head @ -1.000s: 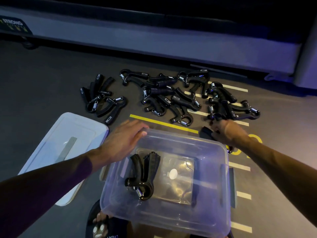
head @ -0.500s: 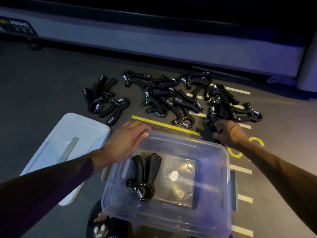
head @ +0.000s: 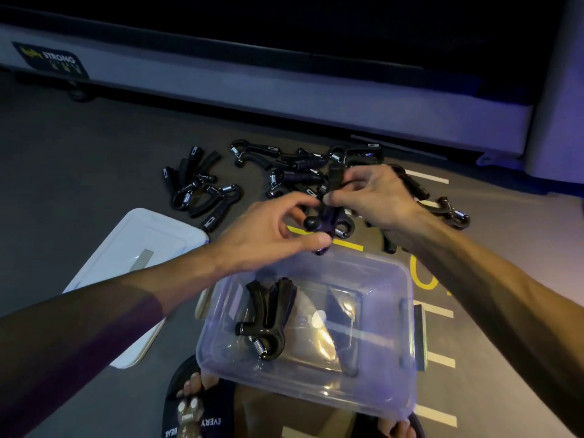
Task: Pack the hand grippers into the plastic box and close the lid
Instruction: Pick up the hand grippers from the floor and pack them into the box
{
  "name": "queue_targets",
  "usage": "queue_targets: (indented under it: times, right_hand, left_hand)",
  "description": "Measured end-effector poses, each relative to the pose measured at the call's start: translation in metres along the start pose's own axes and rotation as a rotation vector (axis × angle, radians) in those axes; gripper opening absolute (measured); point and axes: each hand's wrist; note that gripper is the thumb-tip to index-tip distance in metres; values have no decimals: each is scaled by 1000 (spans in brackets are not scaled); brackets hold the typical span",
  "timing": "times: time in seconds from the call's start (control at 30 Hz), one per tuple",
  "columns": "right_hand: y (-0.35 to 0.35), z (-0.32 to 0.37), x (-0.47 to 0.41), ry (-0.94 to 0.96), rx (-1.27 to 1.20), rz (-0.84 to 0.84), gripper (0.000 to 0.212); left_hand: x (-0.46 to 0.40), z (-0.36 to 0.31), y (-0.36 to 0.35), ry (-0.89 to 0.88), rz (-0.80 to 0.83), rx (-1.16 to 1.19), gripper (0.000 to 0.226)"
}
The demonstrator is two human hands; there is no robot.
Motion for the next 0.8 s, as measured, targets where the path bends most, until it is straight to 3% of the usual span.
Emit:
queue_targets:
  times: [0.13,0.23,0.37,0.5,0.6,0.67,0.8]
  right_hand:
    - [-22,6,7,-39,-75,-14,19]
    - [-13,-4,7,-32,-87,-1,16]
    - [8,-29,2,8,107,-124,20]
    - [4,-36,3,-10,-11,106,14]
    - [2,-35,3,-4,-95,160,20]
    - [5,-35,4,-8,-106,191,26]
    - [-3,-45,19,-15,-38,394,28]
  left_hand:
    - [2,-2,1,-6,-64,-154,37]
    - [5,12,5,75,-35,-2,18]
    - [8,24,12,193,19,226,22]
    - [7,26,16,227,108,269,22]
    - [9,29,17,251,167,270,19]
    - [10,28,19,190,119,192,12]
    - [1,33,30,104,-178,119,22]
Point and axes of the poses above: each hand's wrist, its own x-axis away from the middle knuckle, its own y-axis out of the back of the hand, z = x × y, and after that the axes turned 7 degrees about x, right-handed
